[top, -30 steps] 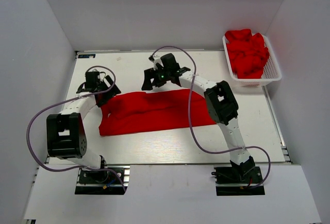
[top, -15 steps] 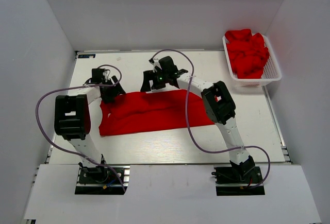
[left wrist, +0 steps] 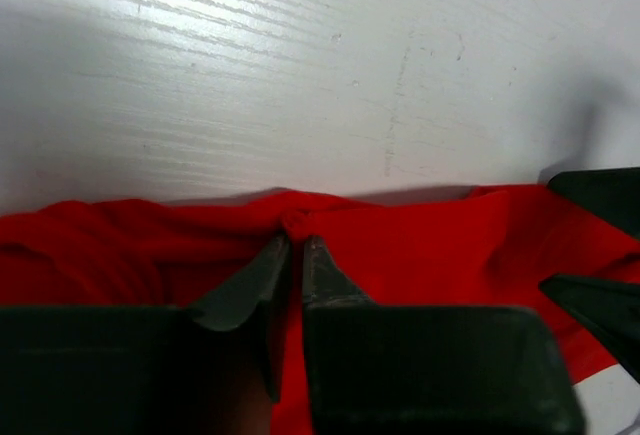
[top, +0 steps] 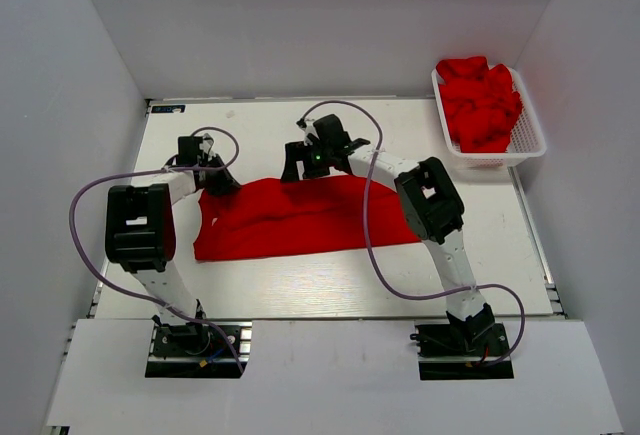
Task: Fold and stack the t-shirts
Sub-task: Fold the other side of the tshirt into a rectangle
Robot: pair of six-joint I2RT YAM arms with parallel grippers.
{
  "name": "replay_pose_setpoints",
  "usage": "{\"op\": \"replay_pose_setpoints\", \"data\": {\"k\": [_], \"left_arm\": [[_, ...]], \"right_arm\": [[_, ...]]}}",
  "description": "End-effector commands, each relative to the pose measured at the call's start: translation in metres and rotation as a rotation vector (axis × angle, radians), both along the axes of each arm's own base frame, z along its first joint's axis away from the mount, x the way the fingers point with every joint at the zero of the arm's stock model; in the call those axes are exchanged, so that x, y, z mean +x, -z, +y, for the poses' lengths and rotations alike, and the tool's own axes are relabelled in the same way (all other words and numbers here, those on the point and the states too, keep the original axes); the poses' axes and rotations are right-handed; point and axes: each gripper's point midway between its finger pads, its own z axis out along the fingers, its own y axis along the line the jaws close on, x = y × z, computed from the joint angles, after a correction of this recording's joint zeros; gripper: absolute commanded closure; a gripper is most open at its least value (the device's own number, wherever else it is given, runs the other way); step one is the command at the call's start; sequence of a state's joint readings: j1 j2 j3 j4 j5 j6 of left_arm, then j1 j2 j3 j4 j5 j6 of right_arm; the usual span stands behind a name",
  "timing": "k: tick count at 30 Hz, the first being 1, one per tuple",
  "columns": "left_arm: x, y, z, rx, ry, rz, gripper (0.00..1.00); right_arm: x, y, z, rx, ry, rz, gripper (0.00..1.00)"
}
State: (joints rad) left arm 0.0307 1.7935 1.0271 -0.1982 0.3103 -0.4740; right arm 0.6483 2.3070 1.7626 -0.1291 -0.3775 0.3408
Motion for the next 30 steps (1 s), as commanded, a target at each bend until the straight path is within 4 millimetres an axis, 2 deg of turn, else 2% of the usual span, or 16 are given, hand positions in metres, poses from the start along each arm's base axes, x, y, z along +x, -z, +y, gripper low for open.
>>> {"op": "replay_pose_setpoints", "data": {"k": [1, 4, 9, 14, 15, 21, 24, 30], "left_arm": [[0.001, -0.023, -0.006, -0.017, 0.03, -0.063, 0.82], [-0.002, -0.031, -0.005, -0.01, 0.024, -0.076, 1.0], [-0.003, -0.054, -0.004, -0.002, 0.031, -0.125, 1.0], [-0.016, -0.067, -0.003, 0.012, 0.033, -0.137, 1.0], [-0.015, -0.074, -0.003, 0.013, 0.033, -0.157, 1.0], [-0.033, -0.064, -0.005, 0.012, 0.055, -0.111, 1.0], [-0.047, -0.052, -0.008, -0.003, 0.065, -0.071, 1.0], [-0.07, -0.049, 0.004, 0.028, -0.039, 0.006, 1.0]], "right_arm": [[0.005, -0.035, -0.003, 0.035, 0.02, -0.053, 0.1], [0.007, -0.037, -0.006, 0.031, 0.029, -0.061, 0.1], [0.005, -0.036, -0.009, 0.018, 0.037, -0.064, 0.1], [0.005, -0.035, -0.011, 0.012, 0.045, -0.063, 0.1], [0.005, -0.035, -0.012, 0.009, 0.046, -0.065, 0.1], [0.007, -0.035, -0.017, -0.001, 0.064, -0.066, 0.1], [0.005, -0.035, -0.022, -0.013, 0.078, -0.065, 0.1], [0.005, -0.04, -0.03, -0.03, 0.102, -0.07, 0.1]]}}
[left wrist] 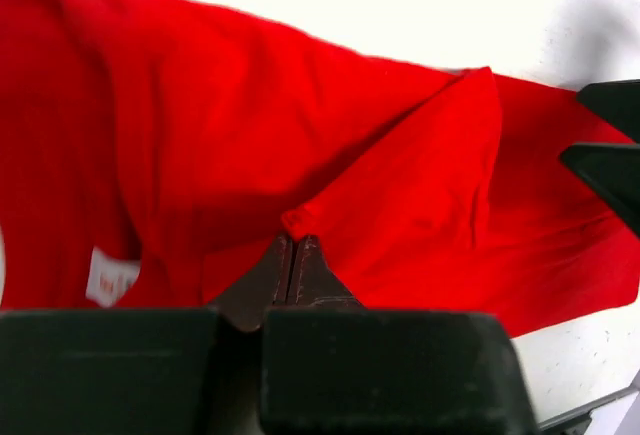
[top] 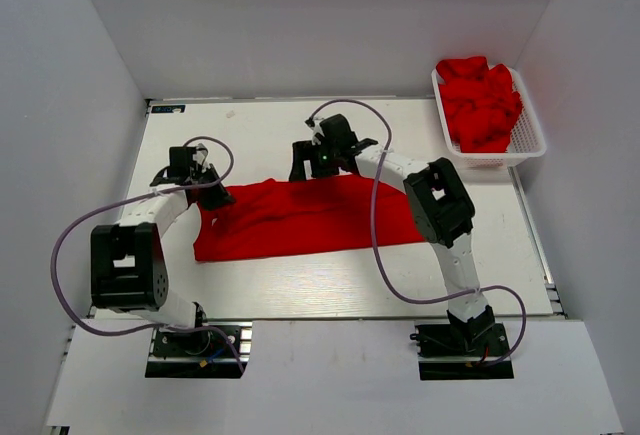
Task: Fold and stack the t-shirts
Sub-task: Fold the other side of the tshirt into a rectangle
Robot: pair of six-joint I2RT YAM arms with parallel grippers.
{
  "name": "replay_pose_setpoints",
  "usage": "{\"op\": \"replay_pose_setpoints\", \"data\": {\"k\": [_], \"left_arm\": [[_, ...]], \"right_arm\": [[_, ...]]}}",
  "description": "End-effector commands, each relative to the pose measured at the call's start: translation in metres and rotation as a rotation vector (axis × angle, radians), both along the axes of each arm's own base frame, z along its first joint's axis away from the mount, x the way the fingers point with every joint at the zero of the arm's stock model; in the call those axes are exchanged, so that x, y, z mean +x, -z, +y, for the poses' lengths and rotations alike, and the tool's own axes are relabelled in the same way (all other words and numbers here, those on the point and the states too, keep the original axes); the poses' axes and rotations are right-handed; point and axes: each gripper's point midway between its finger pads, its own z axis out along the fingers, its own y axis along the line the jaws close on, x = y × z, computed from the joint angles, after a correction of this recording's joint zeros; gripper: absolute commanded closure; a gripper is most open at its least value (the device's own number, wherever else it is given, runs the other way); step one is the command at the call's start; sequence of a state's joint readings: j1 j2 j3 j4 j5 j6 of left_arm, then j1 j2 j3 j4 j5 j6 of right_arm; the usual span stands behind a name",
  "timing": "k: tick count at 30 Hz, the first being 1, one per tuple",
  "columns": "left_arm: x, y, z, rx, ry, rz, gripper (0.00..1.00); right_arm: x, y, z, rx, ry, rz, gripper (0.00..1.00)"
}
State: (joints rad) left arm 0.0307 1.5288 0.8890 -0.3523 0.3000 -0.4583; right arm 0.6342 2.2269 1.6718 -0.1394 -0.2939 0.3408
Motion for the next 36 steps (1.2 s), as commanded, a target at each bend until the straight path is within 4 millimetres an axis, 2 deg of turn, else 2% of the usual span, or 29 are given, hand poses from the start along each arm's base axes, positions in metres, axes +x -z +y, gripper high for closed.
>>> {"op": "replay_pose_setpoints", "data": {"k": [1, 4, 11, 16, 20, 22, 29, 31, 33, 36], "left_arm": [[-0.008, -0.026, 0.006, 0.022, -0.052, -0.043, 1.0], [-0.015, -0.03, 0.014, 0.048, -0.111, -0.025, 1.0], [-0.022, -0.051, 0.009, 0.026, -0.092, -0.095, 1.0], [-0.035, -0.033, 0.005, 0.013, -0.069, -0.044, 0.98], [-0.049, -0.014, 0.009, 0.03, -0.093, 0.044, 0.99], [-0.054, -0.011, 0.01, 0.032, -0.106, 0.058, 0.99], [-0.066, -0.002, 0.034, 0.126, -0.223, 0.112, 0.98], [-0.073, 0.003, 0.034, 0.128, -0.221, 0.14, 0.98], [-0.072, -0.002, 0.027, 0.107, -0.198, 0.123, 0.98], [-0.089, 0.015, 0.026, 0.103, -0.206, 0.16, 0.94]], "right_arm": [[0.006, -0.039, -0.007, 0.021, 0.031, -0.063, 0.1], [0.005, -0.037, -0.012, 0.0, 0.042, -0.059, 0.1], [0.002, -0.045, -0.02, -0.008, 0.055, -0.076, 0.1], [-0.006, -0.04, -0.028, -0.022, 0.052, -0.062, 0.1], [-0.013, -0.045, -0.031, -0.022, 0.05, -0.067, 0.1], [-0.015, -0.044, -0.035, -0.033, 0.054, -0.066, 0.1], [-0.016, -0.044, -0.042, -0.054, 0.063, -0.082, 0.1], [-0.013, -0.044, -0.045, -0.064, 0.072, -0.089, 0.1], [-0.012, -0.042, -0.048, -0.081, 0.084, -0.088, 0.1], [-0.012, -0.045, -0.048, -0.08, 0.085, -0.091, 0.1]]}}
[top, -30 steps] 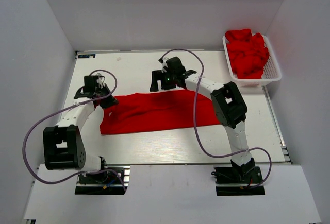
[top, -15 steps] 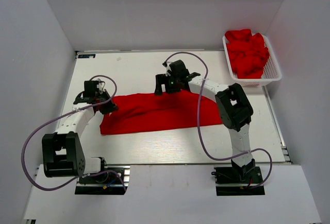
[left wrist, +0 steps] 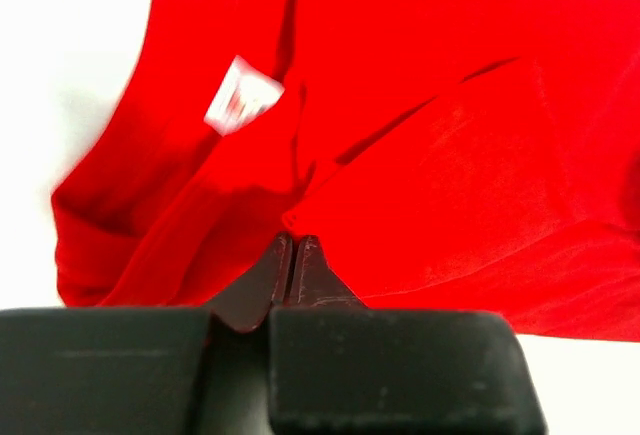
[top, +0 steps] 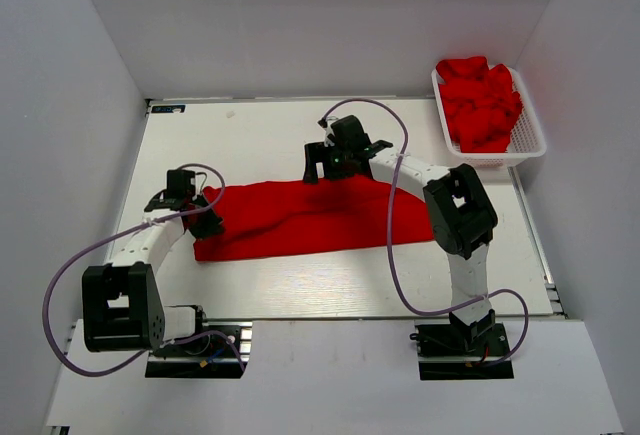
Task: Fold and stack the t-shirts
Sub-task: Fold the other side of the tshirt into a rectangle
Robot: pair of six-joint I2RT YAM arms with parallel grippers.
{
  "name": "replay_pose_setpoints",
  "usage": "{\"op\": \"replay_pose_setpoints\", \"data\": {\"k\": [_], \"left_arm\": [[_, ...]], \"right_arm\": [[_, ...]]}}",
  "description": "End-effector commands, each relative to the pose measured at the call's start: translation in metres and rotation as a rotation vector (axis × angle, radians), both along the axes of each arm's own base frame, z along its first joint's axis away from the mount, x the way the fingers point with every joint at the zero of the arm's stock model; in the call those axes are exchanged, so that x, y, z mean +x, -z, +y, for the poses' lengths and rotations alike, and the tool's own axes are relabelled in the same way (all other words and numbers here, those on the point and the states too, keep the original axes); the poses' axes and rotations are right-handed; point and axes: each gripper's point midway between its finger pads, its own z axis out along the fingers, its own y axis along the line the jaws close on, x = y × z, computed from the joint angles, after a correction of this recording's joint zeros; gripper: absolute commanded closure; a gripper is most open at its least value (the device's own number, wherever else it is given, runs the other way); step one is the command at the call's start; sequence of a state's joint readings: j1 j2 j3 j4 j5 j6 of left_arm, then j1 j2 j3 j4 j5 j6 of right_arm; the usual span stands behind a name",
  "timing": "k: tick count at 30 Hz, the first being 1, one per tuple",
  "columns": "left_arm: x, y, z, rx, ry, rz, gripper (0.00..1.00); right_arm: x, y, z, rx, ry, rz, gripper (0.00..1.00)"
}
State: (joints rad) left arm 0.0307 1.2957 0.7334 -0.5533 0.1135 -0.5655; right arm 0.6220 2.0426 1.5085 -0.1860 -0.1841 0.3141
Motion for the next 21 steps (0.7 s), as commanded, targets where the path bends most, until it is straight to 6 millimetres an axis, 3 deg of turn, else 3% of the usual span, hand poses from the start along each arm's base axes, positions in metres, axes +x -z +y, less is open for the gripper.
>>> {"op": "replay_pose_setpoints", "data": {"k": [1, 6, 11, 14, 16, 19, 21], "left_arm": [[-0.013, 0.005, 0.003, 0.001, -0.037, 0.013, 0.92], [-0.035, 0.017, 0.003, 0.013, -0.054, 0.114, 0.9], [-0.046, 0.009, 0.004, 0.017, -0.067, 0.095, 0.86], [-0.05, 0.01, 0.009, 0.04, -0.09, 0.085, 0.7], [-0.05, 0.01, 0.009, 0.04, -0.09, 0.085, 0.47], [-0.051, 0.013, 0.009, 0.037, -0.098, 0.11, 0.22], [-0.049, 0.01, 0.009, 0.037, -0.098, 0.113, 0.16]], "right_arm": [[0.003, -0.022, -0.007, 0.001, 0.011, -0.047, 0.1], [0.0, -0.022, -0.008, -0.009, 0.01, -0.049, 0.1], [0.002, -0.024, -0.017, -0.031, 0.039, -0.065, 0.1], [0.001, -0.024, -0.017, -0.031, 0.036, -0.063, 0.1], [0.0, -0.023, -0.018, -0.031, 0.033, -0.059, 0.1], [-0.003, -0.022, -0.018, -0.031, 0.026, -0.055, 0.1], [-0.005, -0.023, -0.02, -0.037, 0.023, -0.061, 0.1]]}}
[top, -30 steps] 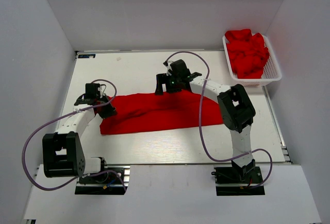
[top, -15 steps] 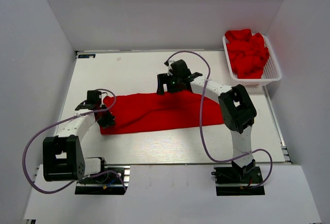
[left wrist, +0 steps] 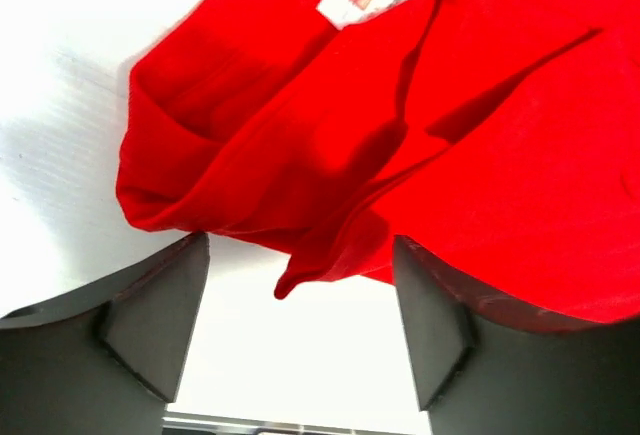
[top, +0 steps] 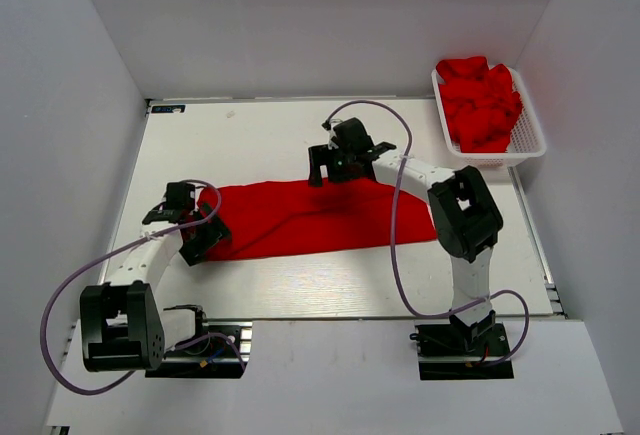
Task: Fold and stack the t-shirts
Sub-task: Fold the other side of the tshirt into a rectangle, then rotate the tshirt 90 degrees
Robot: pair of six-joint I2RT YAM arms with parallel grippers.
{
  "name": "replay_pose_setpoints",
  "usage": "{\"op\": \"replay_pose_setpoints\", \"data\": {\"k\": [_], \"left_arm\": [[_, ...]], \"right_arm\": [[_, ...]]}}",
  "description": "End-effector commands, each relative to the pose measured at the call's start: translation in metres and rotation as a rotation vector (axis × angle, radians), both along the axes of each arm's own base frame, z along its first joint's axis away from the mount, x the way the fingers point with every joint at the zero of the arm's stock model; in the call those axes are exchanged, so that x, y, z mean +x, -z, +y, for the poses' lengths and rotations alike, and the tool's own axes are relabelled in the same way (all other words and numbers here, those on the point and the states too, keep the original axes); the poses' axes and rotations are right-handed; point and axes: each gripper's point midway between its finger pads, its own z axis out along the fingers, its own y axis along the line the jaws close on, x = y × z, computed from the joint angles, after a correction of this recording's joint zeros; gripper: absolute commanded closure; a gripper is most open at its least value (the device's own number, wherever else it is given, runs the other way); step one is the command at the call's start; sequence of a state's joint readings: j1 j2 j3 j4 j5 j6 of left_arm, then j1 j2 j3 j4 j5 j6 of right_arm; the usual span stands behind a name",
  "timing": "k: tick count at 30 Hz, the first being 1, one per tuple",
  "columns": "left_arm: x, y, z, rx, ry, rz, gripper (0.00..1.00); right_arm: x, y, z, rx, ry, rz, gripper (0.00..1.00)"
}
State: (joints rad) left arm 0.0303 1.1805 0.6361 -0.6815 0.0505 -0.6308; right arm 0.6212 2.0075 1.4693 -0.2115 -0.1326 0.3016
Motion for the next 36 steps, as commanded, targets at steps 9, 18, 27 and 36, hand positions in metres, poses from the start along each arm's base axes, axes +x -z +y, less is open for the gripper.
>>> {"op": "replay_pose_setpoints", "data": {"k": [9, 18, 27, 36], "left_arm": [[0.072, -0.07, 0.004, 0.02, -0.005, -0.234, 0.0], [0.112, -0.042, -0.054, -0.185, 0.198, -0.249, 0.0], [0.137, 0.023, -0.073, -0.142, 0.232, -0.046, 0.0], [0.297, 0.021, -0.078, -0.062, 0.256, -0.192, 0.0]], "right_arm": [[0.006, -0.042, -0.055, -0.064, 0.152, -0.143, 0.1], [0.021, -0.002, -0.127, -0.071, 0.328, -0.035, 0.1], [0.004, 0.048, -0.158, 0.011, 0.393, 0.14, 0.1], [-0.132, 0.068, -0.158, 0.041, 0.247, 0.318, 0.1]]}}
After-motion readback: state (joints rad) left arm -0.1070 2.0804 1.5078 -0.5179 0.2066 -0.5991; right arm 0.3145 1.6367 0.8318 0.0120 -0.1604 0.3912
